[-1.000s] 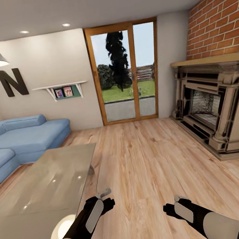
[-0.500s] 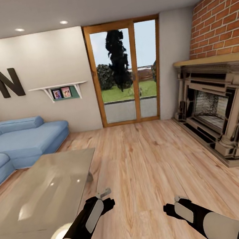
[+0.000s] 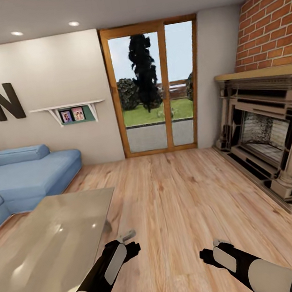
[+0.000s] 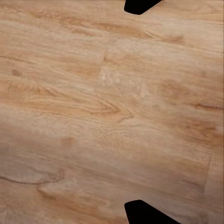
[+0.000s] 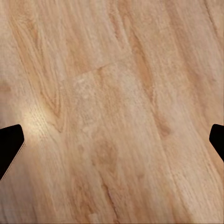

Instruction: Place each of the two pumpkins and all three candles from the living room inside a cabinet in the living room (use any cabinet), then make sure every cabinet is closed, and position the cauldron so it is next to a table in the living room.

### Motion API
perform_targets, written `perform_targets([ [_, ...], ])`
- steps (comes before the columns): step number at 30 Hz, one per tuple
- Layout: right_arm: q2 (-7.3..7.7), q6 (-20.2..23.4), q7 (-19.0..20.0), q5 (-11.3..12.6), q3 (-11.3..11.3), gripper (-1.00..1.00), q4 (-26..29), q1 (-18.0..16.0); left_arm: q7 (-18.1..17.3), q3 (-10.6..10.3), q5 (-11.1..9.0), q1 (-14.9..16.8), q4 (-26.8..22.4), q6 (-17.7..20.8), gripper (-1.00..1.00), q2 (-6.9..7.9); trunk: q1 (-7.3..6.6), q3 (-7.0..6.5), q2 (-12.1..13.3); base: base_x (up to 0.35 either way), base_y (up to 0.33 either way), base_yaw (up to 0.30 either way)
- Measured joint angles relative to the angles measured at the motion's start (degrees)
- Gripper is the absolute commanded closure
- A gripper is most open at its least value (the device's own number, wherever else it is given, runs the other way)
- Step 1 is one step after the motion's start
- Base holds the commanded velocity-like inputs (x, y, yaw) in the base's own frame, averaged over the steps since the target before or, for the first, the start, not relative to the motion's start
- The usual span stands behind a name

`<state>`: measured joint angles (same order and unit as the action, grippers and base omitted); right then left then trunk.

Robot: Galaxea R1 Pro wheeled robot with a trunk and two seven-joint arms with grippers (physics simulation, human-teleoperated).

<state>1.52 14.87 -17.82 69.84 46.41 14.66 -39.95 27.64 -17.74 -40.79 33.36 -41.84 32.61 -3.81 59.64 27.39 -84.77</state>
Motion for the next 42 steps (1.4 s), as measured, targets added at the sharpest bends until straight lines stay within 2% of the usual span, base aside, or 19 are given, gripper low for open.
perform_targets([
  [42, 0.19, -0.1, 0.1, 0.1, -0.3, -1.00, -0.1, 0.0, 0.0, 0.0, -0.1, 0.0, 0.0, 0.0, -1.00, 0.00, 0.00, 0.00, 0.0, 0.342, 0.000, -0.269],
])
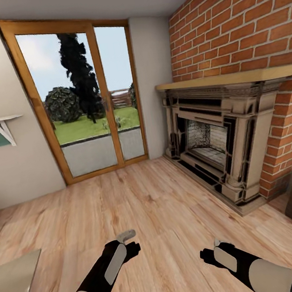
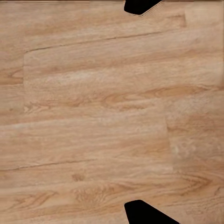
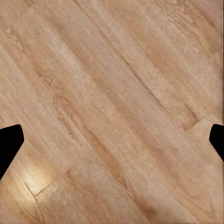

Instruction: Place each of the two pumpkins and all three candles from the living room inside a cabinet in the living room (use any cabinet), then make sure every cabinet is closed, and position the cauldron so it is next to a table in the living room.

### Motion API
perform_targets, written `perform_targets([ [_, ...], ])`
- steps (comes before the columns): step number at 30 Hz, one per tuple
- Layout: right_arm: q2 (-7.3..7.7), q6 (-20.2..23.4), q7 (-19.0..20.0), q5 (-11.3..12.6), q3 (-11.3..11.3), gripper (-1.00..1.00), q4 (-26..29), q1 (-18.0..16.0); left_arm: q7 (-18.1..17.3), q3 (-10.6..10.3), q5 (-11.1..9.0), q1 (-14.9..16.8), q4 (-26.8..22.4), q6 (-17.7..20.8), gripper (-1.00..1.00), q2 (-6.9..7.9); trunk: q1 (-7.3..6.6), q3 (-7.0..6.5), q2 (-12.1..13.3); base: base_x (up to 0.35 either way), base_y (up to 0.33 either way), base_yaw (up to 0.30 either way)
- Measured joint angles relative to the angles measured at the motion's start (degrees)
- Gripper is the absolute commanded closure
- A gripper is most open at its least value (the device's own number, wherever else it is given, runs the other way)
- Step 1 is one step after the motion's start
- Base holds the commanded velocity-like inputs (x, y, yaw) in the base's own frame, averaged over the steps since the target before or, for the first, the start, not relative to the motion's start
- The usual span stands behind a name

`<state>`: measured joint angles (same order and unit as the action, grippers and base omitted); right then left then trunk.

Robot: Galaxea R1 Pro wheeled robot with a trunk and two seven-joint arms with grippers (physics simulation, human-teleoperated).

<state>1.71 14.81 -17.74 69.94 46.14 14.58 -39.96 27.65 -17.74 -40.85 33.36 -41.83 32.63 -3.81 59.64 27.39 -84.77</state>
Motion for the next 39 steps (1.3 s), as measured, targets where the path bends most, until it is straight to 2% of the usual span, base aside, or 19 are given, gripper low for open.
perform_targets([
  [39, 0.07, -0.1, 0.0, 0.4, -0.1, -1.00, -0.1, 0.0, -0.2, 0.0, 0.1, 0.0, 0.2, 0.0, -1.00, 0.08, 0.00, 0.00, 0.0, 0.342, 0.000, -0.286],
])
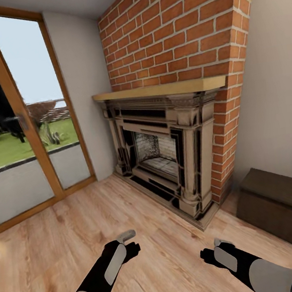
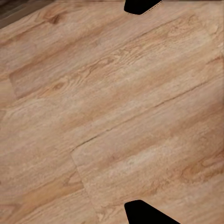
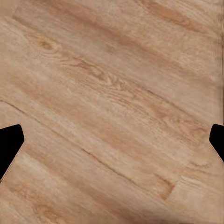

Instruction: Place each of the two pumpkins and all three candles from the living room inside a cabinet in the living room (use any cabinet), then make sure every cabinet is closed, and position the cauldron so it is next to a table in the living room.

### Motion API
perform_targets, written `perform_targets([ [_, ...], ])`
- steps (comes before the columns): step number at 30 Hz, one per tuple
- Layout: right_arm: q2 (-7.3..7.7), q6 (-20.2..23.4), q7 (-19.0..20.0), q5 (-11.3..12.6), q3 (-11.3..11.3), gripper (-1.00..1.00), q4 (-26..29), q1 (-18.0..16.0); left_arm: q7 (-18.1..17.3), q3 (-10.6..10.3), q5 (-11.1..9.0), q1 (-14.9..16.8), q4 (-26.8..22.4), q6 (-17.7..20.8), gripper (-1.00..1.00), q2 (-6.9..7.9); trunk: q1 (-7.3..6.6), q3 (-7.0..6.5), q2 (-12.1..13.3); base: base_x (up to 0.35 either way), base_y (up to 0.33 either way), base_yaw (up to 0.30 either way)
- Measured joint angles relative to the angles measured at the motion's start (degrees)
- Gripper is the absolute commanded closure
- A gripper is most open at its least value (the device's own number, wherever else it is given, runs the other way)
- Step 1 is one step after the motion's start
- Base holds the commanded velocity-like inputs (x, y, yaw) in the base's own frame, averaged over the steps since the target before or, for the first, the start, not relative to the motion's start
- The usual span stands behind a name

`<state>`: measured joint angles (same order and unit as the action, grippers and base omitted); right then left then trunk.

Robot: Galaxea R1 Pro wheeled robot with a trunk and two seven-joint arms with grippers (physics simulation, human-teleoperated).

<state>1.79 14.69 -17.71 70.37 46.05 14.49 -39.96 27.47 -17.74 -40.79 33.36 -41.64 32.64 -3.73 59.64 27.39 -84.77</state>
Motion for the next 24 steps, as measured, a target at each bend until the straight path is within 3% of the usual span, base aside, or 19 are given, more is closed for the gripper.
perform_targets([
  [11, 0.00, 0.0, 0.0, 0.0, 0.0, -1.00, -0.1, 0.0, 0.0, 0.0, 0.0, 0.0, -0.2, 0.0, -1.00, 0.17, 0.01, 0.00, 0.0, 0.292, 0.087, -0.292],
  [24, 0.02, 0.1, 0.0, 0.0, 0.0, -1.00, -0.1, 0.0, 0.0, 0.0, -0.1, 0.0, -0.3, 0.0, -1.00, 0.18, 0.03, 0.00, 0.0, 0.045, 0.036, -0.292],
])
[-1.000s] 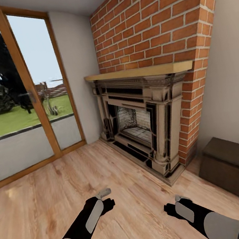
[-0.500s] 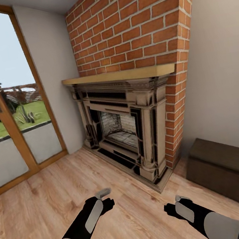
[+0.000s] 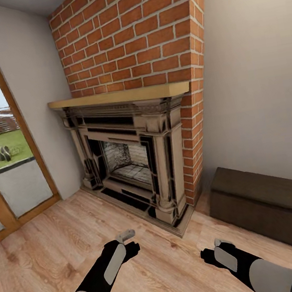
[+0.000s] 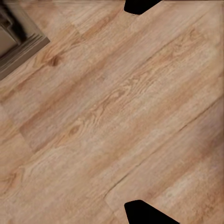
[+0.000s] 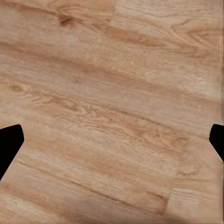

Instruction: Place each of the two pumpkins and all three candles from the living room inside a cabinet in the living room (use any cabinet), then make sure every cabinet is closed, and position the cauldron so it is next to a table in the living room.

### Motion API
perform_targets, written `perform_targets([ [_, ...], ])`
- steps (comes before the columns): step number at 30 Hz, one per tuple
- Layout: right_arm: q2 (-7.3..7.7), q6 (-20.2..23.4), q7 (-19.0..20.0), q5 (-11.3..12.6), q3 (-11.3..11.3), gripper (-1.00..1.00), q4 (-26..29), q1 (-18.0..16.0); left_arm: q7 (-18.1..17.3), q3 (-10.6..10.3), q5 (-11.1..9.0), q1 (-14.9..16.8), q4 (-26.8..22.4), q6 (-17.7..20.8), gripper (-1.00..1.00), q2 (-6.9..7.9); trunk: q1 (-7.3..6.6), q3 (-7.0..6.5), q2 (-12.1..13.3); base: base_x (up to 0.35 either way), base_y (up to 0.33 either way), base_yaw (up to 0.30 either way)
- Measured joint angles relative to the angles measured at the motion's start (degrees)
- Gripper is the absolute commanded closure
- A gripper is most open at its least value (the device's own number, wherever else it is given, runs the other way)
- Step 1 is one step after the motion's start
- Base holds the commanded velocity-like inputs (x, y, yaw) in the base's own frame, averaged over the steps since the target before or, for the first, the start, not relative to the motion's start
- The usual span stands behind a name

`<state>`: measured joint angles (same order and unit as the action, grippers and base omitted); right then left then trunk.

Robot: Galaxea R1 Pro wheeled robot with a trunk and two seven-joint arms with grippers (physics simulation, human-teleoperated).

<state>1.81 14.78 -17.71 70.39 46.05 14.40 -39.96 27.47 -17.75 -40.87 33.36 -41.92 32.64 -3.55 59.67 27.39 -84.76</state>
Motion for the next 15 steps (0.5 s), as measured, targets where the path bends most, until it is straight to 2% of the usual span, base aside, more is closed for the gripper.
perform_targets([
  [15, 0.05, 0.0, 0.0, 0.1, 0.0, -1.00, 0.0, 0.0, 0.0, 0.0, 0.0, 0.0, 0.0, 0.0, -1.00, -0.07, 0.00, -0.03, 0.0, 0.000, 0.000, -0.292],
])
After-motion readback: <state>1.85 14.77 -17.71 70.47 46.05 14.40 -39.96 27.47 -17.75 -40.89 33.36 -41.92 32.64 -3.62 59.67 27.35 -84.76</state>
